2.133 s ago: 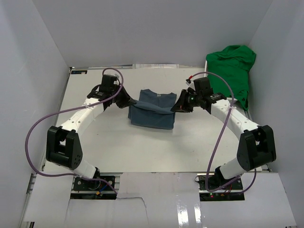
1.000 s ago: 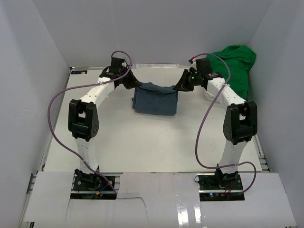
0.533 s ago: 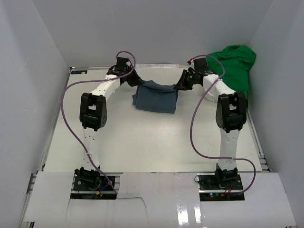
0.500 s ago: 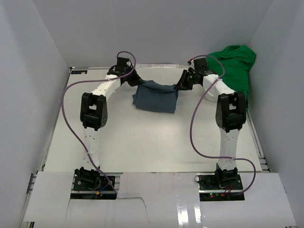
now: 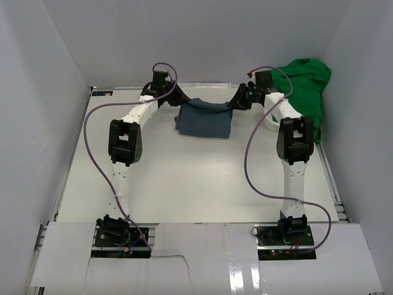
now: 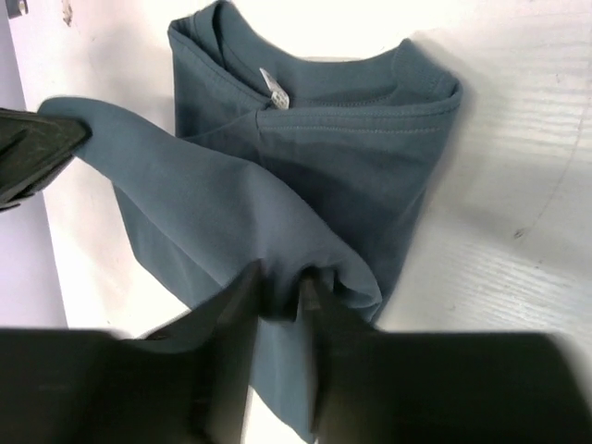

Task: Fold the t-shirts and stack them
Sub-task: Fold the long partially folded tshirt into a neat square

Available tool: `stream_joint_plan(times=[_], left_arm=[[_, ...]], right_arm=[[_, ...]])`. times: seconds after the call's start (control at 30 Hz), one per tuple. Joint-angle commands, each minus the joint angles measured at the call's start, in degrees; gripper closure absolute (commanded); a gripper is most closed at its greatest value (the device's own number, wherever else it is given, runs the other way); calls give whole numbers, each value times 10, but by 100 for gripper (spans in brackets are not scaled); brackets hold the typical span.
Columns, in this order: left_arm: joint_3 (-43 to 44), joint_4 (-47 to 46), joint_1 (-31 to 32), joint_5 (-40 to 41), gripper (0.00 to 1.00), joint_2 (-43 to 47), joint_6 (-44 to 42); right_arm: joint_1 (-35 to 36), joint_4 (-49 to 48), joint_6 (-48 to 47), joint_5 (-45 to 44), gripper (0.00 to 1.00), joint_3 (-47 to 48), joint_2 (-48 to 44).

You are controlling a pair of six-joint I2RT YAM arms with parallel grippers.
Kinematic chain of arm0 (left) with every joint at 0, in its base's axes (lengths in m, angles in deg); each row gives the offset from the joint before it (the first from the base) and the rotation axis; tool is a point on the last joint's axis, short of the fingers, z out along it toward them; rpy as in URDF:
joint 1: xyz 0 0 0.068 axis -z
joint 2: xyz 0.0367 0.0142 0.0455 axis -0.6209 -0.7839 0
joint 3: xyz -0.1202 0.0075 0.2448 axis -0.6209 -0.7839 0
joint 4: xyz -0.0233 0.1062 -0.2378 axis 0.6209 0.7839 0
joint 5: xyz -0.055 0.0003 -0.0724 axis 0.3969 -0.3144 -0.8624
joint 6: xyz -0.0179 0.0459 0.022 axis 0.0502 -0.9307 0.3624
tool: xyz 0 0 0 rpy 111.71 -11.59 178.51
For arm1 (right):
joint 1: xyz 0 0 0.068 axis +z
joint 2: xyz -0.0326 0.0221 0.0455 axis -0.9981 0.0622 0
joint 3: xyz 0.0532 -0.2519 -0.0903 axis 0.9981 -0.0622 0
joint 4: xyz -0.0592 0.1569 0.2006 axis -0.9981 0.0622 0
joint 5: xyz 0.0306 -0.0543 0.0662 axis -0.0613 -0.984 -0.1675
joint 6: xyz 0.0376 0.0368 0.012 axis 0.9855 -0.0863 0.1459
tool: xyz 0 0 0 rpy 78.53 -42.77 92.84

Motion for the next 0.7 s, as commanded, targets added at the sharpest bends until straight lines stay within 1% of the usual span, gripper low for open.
stream_joint_plan(times=[0.0,0.03,0.07,0.1,0.13,0.2,0.27,0.3,0.33,0.4,0.47,0.5,0.57,0.6,0.67], left_arm=[[33,-25,-5,-5,66,-8,1],[31,-29,-6,-5,56,-11,3],[28,-38,-7,-1,47,-10,5],[15,-47,-9,2,41,-7,6],[5,-59,-11,3,35,-1,11],[-32,-101,-13,19,34,27,12],[-51,-123,-14,56,33,69,4],[-62,-138,-13,64,33,86,-3],[-94,-167,-12,70,33,105,-17],[-119,-185,-10,76,33,145,-34],[-132,-180,-11,65,34,158,-64],[-139,-182,-10,39,34,166,-73],[-164,-189,-11,16,34,169,-97],[-179,-202,-11,-11,35,174,-103],[-199,-214,-10,-32,35,169,-116]], right_arm=[[-8,-46,8,21,67,30,17],[-10,-58,9,24,52,29,22],[-10,-73,9,25,47,28,24],[-11,-97,7,21,40,24,25],[-11,-112,7,18,38,18,19],[-11,-163,2,9,31,-12,-4],[-11,-192,-4,-1,30,-47,-23],[-11,-215,-6,-4,30,-61,-46],[-11,-222,-12,-4,30,-76,-59],[-10,-269,-19,-13,30,-138,-104],[-10,-273,-22,-11,30,-172,-124],[-10,-274,-25,-10,30,-199,-142],[-8,-285,-24,1,30,-230,-156],[-7,-290,-24,1,30,-254,-165],[-4,-292,-27,-1,30,-267,-164]])
